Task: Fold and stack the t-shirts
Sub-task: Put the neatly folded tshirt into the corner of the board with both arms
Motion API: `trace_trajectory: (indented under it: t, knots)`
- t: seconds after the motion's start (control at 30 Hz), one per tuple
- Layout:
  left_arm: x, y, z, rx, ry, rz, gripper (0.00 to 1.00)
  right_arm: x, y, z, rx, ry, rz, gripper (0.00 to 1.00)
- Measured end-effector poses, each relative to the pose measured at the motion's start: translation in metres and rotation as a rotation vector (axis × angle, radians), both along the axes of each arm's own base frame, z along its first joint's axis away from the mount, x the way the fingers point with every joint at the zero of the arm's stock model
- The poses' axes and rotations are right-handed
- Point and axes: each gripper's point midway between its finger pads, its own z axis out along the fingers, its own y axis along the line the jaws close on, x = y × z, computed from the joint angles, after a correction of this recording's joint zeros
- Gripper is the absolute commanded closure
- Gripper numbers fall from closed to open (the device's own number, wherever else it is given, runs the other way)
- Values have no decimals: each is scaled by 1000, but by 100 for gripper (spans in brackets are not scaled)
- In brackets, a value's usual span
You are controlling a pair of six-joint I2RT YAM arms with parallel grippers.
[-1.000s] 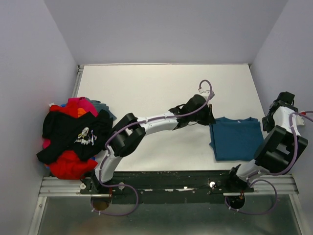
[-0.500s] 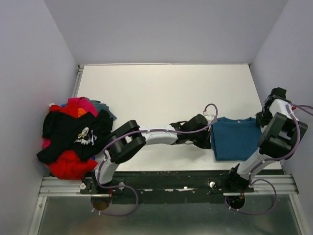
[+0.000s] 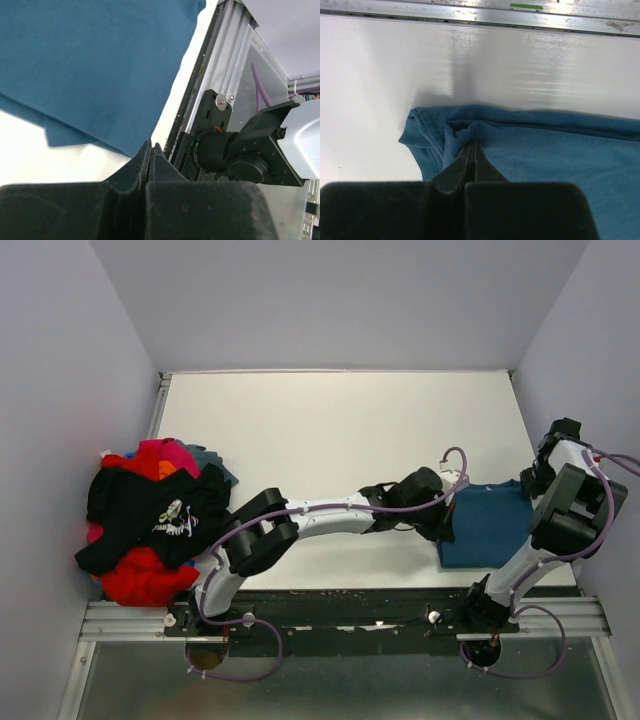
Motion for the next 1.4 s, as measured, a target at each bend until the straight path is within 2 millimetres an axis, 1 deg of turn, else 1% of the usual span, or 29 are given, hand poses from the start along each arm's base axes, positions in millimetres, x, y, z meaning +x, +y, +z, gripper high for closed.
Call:
trace_trajectory:
  t: [0.07, 0.17, 0.23, 0.33, 0.43, 0.53, 0.63, 0.7, 0.87, 0.93, 1.0, 1.03, 1.1, 1.17, 1.2, 1.23, 1.27, 1.3, 1.33, 1.37, 1.4]
  knots:
    - [-7, -7, -3, -3, 1, -28, 100, 0, 1, -1, 1, 2, 2, 99]
    - [-14, -13, -12, 7, 15, -56, 100, 1, 1, -2, 2, 4, 5, 99]
    - [-19, -14, -25, 23, 34, -75, 100, 1, 1, -3, 4, 6, 5, 99]
    - [-23, -13, -42, 45, 61, -89, 100, 2, 1, -3, 4, 7, 5, 99]
    - [-28, -8, -64, 78, 99, -92, 100, 5, -1, -4, 4, 7, 4, 99]
    - [-31, -5, -83, 104, 126, -92, 100, 6, -1, -8, 11, 17, 0, 99]
    - [-32, -3, -95, 125, 141, -91, 100, 6, 1, -15, 25, 38, -4, 99]
    - [-33, -3, -96, 126, 145, -92, 100, 7, 1, -17, 30, 47, -7, 99]
    - [-32, -2, -95, 132, 136, -91, 100, 7, 3, -12, 31, 49, 4, 99]
    - [-31, 3, -93, 150, 121, -83, 100, 10, 5, -1, 17, 26, 38, 99]
    - [-27, 12, -85, 161, 100, -65, 100, 20, 11, 18, -8, -49, 99, 99]
    - [-24, 16, -80, 164, 90, -54, 100, 25, 16, 30, -26, -101, 141, 96]
    - [-18, 26, -62, 157, 63, -33, 100, 37, 34, 59, -61, -234, 249, 85]
    - [-7, 37, -44, 138, 32, -4, 100, 48, 64, 86, -89, -370, 383, 78]
    - [1, 45, -35, 131, 15, 19, 97, 52, 83, 98, -98, -429, 456, 74]
    - [10, 53, -28, 125, -1, 41, 89, 55, 102, 108, -103, -480, 530, 72]
    - [24, 69, -18, 116, -24, 83, 77, 59, 120, 117, -105, -521, 600, 70]
    - [37, 85, -11, 115, -44, 123, 60, 62, 137, 125, -108, -555, 670, 59]
    - [49, 99, -5, 113, -58, 165, 46, 65, 154, 132, -108, -581, 735, 29]
    - [62, 115, 0, 107, -77, 210, 33, 68, 171, 138, -109, -604, 801, 25]
    - [78, 138, 2, 108, -110, 280, 24, 69, 189, 142, -103, -623, 858, 24]
